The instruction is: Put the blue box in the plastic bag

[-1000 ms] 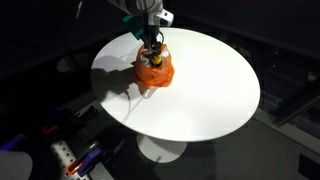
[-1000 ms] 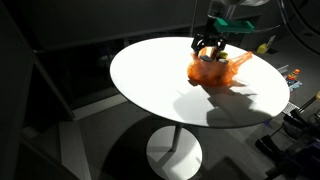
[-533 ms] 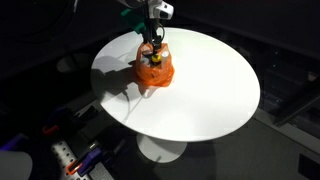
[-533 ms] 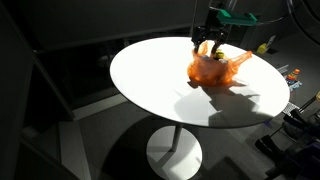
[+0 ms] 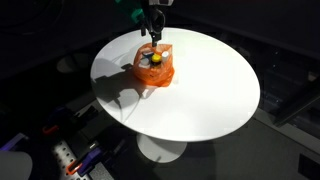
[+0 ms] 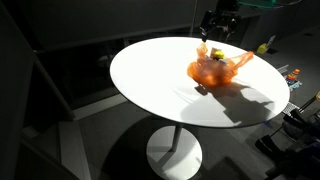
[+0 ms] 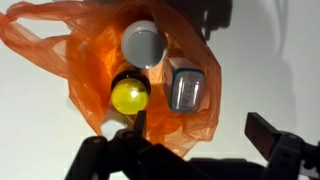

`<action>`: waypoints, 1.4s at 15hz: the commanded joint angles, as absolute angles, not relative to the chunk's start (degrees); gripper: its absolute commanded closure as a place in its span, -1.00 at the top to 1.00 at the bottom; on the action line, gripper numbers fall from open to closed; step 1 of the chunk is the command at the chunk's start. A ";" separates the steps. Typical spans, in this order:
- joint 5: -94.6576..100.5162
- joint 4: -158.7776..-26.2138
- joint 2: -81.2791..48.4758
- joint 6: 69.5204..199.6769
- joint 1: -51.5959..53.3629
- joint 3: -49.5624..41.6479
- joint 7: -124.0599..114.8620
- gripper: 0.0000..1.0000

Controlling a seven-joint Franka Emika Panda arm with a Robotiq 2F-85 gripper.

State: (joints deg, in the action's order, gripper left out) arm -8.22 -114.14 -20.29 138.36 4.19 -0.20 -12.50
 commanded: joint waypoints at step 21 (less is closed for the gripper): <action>-4.30 -126.17 13.52 109.76 0.52 0.94 -21.98 1.00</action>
State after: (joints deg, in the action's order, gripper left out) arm -4.06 -126.28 13.57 109.90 1.55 0.00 -22.19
